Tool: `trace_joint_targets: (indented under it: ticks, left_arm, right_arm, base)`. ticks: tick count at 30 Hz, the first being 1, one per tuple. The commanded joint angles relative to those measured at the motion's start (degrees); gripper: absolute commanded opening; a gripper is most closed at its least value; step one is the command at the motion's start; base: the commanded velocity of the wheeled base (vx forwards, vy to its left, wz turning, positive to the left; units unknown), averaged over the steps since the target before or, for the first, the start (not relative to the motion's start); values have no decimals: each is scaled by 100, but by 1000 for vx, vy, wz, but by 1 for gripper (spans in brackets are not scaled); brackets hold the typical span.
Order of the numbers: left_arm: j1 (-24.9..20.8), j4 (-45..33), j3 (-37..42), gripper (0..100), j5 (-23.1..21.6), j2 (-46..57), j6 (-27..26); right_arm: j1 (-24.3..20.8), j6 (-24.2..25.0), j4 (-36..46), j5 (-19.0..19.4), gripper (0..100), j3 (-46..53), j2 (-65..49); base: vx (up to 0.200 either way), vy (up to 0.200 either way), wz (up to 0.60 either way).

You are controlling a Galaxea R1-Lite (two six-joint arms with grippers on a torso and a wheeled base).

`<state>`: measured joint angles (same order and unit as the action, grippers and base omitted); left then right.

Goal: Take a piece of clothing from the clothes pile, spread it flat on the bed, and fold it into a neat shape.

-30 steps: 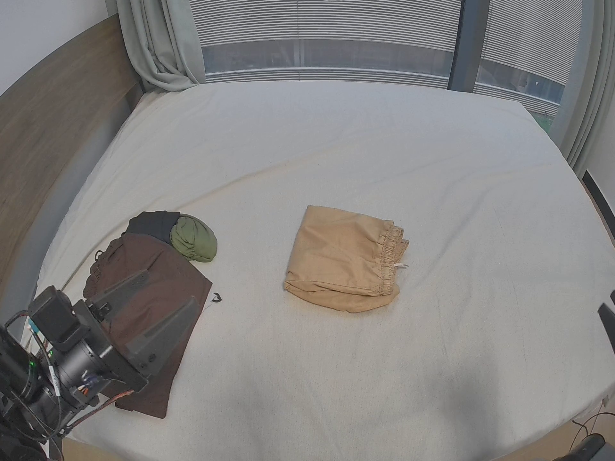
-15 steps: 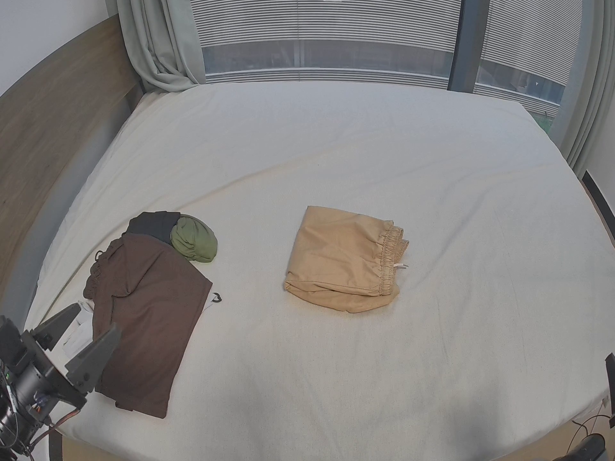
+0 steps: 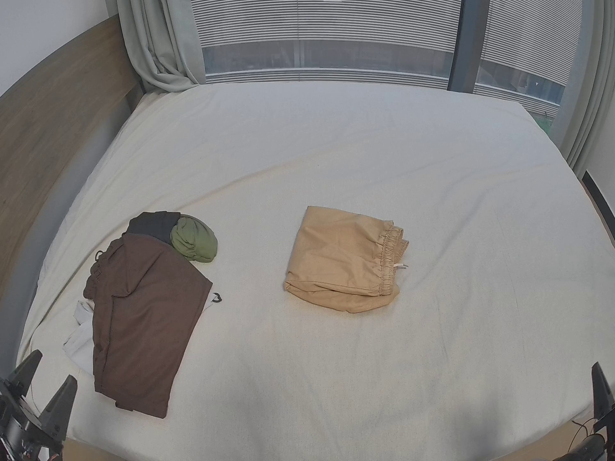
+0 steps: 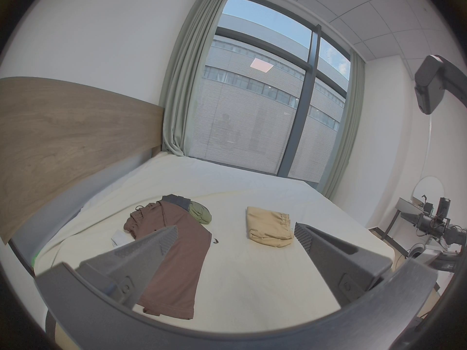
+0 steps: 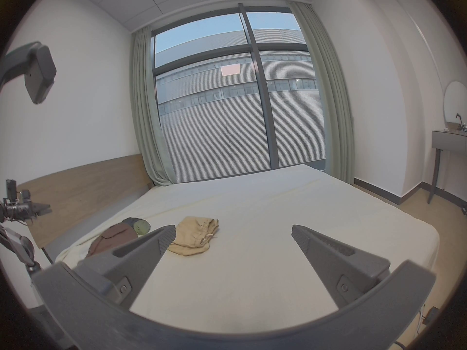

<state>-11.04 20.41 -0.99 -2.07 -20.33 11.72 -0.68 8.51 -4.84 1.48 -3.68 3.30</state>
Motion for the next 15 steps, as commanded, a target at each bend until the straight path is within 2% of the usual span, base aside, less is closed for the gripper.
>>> trace_joint_targets:
  ticks: [1, 6, 8, 10, 15]
  left_arm:
    - [357, -257, 99, 100, -118, 926, -73]
    - [656, -793, 90, 100, -373, 1471, -152]
    - [691, -968, 99, 100, -382, 1541, -266]
    - [691, -995, 99, 100, -382, 1541, -293]
    - [700, -1144, 99, 100, -355, 1541, -354]
  right_arm:
    - [112, -121, 88, -121, 100, 368, -242]
    - [112, -209, 168, -534, 100, 368, -242]
    - [112, -411, 212, -648, 100, 368, -242]
    - [121, -587, 308, -631, 100, 368, -242]
    - [112, -587, 405, -508, 100, 368, -242]
  base:
    - [0, 0, 0]
    - [0, 0, 0]
    - [0, 0, 0]
    - [0, 0, 0]
    - [0, 0, 0]
